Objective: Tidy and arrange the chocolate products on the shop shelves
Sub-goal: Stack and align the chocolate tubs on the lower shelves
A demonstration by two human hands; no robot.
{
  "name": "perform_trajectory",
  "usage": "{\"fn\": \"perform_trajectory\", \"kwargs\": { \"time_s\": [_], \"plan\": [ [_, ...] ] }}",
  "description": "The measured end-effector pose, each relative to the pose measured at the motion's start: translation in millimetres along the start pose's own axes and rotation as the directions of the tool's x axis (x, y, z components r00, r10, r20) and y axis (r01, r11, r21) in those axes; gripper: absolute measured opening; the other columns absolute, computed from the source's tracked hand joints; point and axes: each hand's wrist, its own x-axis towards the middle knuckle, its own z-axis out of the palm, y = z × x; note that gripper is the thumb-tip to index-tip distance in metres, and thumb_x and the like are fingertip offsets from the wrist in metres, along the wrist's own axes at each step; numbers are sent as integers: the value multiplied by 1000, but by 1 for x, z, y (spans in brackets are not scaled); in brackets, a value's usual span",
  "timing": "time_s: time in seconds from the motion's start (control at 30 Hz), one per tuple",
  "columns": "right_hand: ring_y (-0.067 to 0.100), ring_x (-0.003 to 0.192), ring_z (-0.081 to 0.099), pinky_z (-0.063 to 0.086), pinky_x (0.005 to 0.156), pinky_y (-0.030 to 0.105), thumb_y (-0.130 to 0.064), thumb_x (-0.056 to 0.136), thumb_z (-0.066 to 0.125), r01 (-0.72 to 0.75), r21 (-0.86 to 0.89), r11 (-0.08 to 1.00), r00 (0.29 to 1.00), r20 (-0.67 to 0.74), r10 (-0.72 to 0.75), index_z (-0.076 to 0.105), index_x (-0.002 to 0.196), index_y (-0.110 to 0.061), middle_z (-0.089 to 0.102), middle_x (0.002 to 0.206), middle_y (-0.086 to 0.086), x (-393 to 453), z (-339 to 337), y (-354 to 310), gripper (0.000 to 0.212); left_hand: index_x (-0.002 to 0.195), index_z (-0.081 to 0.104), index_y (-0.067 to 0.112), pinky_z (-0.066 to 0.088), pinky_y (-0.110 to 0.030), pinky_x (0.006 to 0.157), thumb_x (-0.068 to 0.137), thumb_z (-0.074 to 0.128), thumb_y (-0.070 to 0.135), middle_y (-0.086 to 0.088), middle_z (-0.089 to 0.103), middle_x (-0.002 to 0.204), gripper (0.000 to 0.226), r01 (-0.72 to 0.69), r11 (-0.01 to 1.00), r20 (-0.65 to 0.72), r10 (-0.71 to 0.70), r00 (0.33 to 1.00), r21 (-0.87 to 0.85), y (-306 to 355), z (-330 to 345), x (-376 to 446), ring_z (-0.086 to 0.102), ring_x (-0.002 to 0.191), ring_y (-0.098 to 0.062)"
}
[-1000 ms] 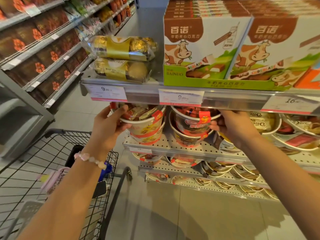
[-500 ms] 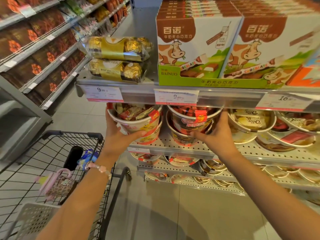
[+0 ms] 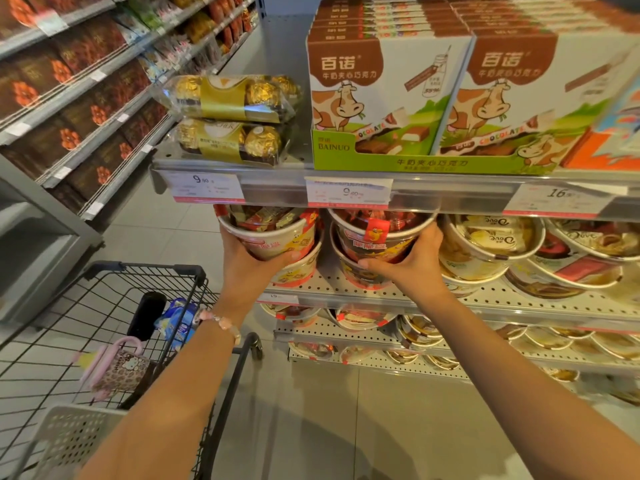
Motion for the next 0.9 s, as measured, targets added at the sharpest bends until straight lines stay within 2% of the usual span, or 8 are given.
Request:
{"fn": "perform_trajectory", "kwargs": {
  "time_s": [0.13,0.23,0.33,0.47,0.57,0.7,0.77,0.9],
  "plan": [
    [11,124,43,37,109,40,12,63,76,-102,221,970,983,169,65,22,132,-13,43,132,0,2,-18,7,91,141,21,24,47,-10,84,42,86,38,16,48,127,120,-2,1000,109,1,994,2,-1,-9,-1,48,113,12],
    [13,126,43,36,109,45,14,66,72,-133,260,956,973,218,76,20,131,-12,48,129,-6,3,-23,10,86,141,20,29,49,-25,92,45,88,36,15,48,131,118,17,1000,130,-14,991,-26,-1,-13,3,49,119,3],
    [1,112,51,41,105,40,4,63,80,-140,246,959,977,194,92,30,120,-20,52,119,-11,6,-25,10,80,139,26,28,47,-40,98,43,91,40,9,50,131,116,17,999,108,-13,994,-32,2,-14,8,50,121,-4],
    [21,121,49,43,102,45,-17,53,90,-100,126,987,978,195,74,42,127,-10,50,127,10,16,-24,6,89,136,34,24,49,-40,95,45,91,37,7,56,127,108,22,1000,98,-21,995,-13,0,-16,11,54,116,-4],
    [22,123,47,43,103,44,-17,52,91,-72,139,988,991,123,54,38,129,-7,49,130,10,13,-18,4,94,135,35,25,50,-33,93,43,90,39,9,56,125,108,40,999,63,-39,997,-24,-1,-13,10,55,113,-1],
    [13,112,50,42,93,24,-19,58,88,-47,146,988,999,-14,49,32,115,-14,49,116,-4,3,-2,0,80,138,31,26,47,-28,93,42,87,42,10,52,128,112,54,998,10,-54,998,-14,0,-6,7,51,111,4],
    [10,111,49,39,90,18,-20,61,87,-45,162,986,996,-70,57,30,122,-14,48,117,-4,-1,7,0,84,138,31,26,48,-31,95,44,87,40,9,52,128,110,55,998,4,-55,999,-24,-1,-5,6,51,113,2],
    [18,129,42,35,109,37,-24,55,90,-45,150,988,985,-159,69,21,141,-14,44,137,2,-7,29,-3,110,140,28,24,44,-43,101,44,88,42,3,50,134,115,48,999,-4,-48,999,-22,0,-2,4,49,122,-11]
  ]
}}
